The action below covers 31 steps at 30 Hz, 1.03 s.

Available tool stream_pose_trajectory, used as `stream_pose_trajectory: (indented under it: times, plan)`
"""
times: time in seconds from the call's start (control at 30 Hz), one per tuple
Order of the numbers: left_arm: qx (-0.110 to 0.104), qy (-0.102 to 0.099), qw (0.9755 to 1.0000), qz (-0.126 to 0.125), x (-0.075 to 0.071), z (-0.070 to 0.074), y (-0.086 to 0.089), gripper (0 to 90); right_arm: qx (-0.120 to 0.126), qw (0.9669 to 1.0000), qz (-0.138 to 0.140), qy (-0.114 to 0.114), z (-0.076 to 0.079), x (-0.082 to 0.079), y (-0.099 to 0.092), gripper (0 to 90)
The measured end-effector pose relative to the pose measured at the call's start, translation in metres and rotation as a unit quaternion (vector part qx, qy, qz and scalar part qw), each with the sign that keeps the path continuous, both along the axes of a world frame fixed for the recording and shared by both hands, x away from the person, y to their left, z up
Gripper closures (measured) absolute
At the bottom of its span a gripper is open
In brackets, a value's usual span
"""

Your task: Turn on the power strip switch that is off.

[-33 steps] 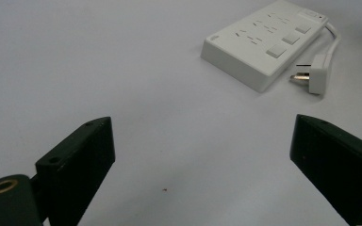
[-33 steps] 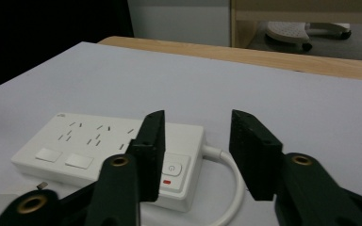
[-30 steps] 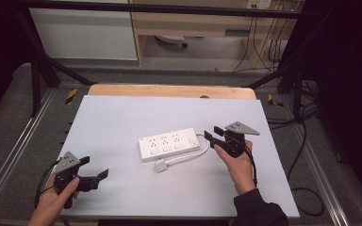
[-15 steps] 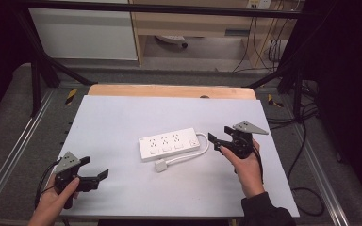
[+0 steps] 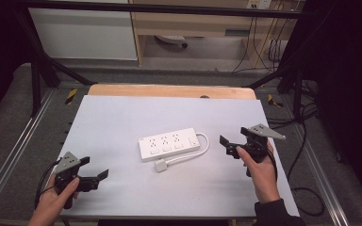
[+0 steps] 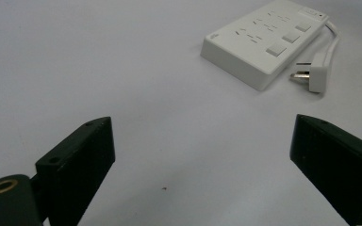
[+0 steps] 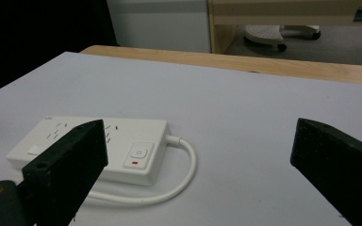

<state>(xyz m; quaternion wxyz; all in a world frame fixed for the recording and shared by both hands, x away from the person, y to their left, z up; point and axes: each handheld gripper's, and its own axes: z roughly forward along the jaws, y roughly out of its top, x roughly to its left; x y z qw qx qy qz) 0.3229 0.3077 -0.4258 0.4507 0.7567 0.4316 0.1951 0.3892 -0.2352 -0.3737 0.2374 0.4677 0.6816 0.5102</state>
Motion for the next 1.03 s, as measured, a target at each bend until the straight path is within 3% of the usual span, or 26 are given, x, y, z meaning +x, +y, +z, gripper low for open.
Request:
stream_pose_trajectory:
  times: [0.4,0.57,0.73,0.87,1.03]
  plan:
    - [0.000,0.000,1.0000,0.001,0.000,0.000,0.001,7.3,-0.005,0.9996,-0.016,-0.022,-0.005,-0.011,-0.017,4.1]
    - [0.001,-0.001,1.0000,0.001,0.000,0.000,0.001,7.3,-0.014,0.9994,-0.022,-0.024,-0.016,-0.018,-0.027,4.4]
    - [0.000,-0.001,1.0000,0.001,0.000,0.000,0.001,7.3,-0.031,0.9993,-0.022,-0.007,-0.034,-0.024,-0.032,4.4]
    - [0.001,-0.001,1.0000,0.001,0.000,0.000,0.000,7.3,-0.050,0.9980,-0.013,0.035,-0.059,-0.030,-0.033,4.7]
    - [0.004,-0.002,1.0000,0.001,0.000,0.000,0.000,7.3,-0.067,0.9953,-0.007,0.070,-0.074,-0.031,-0.032,4.9]
